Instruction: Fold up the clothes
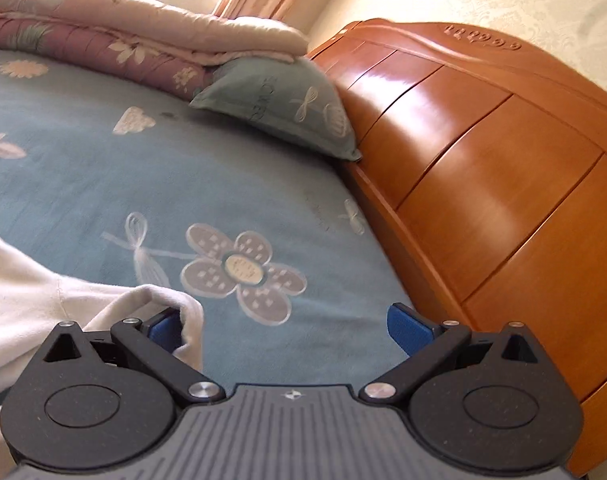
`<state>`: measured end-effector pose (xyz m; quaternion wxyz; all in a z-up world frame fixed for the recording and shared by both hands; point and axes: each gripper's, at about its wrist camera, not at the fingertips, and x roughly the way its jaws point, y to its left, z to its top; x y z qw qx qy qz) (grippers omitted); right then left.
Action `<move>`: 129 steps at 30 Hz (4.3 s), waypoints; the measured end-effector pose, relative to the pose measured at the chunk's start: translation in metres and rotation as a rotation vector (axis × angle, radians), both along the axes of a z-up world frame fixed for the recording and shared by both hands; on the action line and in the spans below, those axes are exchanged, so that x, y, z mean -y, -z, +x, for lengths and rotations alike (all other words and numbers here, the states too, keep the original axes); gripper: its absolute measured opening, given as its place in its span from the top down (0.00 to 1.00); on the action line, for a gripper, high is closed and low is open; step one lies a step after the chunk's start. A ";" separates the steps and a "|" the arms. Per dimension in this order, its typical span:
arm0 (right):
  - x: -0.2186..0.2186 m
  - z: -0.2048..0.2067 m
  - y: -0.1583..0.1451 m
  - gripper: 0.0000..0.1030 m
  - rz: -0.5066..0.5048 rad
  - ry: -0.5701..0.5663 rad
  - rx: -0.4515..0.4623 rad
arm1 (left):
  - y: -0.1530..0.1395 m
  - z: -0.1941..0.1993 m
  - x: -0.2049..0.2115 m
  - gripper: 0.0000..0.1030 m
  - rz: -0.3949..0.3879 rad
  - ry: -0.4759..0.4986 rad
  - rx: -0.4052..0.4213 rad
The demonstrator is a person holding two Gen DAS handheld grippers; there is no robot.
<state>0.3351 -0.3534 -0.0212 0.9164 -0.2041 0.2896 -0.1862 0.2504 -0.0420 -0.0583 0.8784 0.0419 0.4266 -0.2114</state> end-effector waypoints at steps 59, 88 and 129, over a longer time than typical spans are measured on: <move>-0.081 -0.138 0.102 0.00 0.556 -0.280 -0.223 | 0.033 -0.029 -0.093 0.01 -0.014 -0.138 -0.090; -0.080 -0.142 0.107 0.00 0.549 -0.298 -0.145 | 0.029 0.003 -0.113 0.01 -0.024 -0.175 -0.111; -0.173 -0.124 0.032 0.00 0.504 -0.611 -0.201 | -0.033 -0.058 -0.122 0.01 -0.049 -0.211 0.066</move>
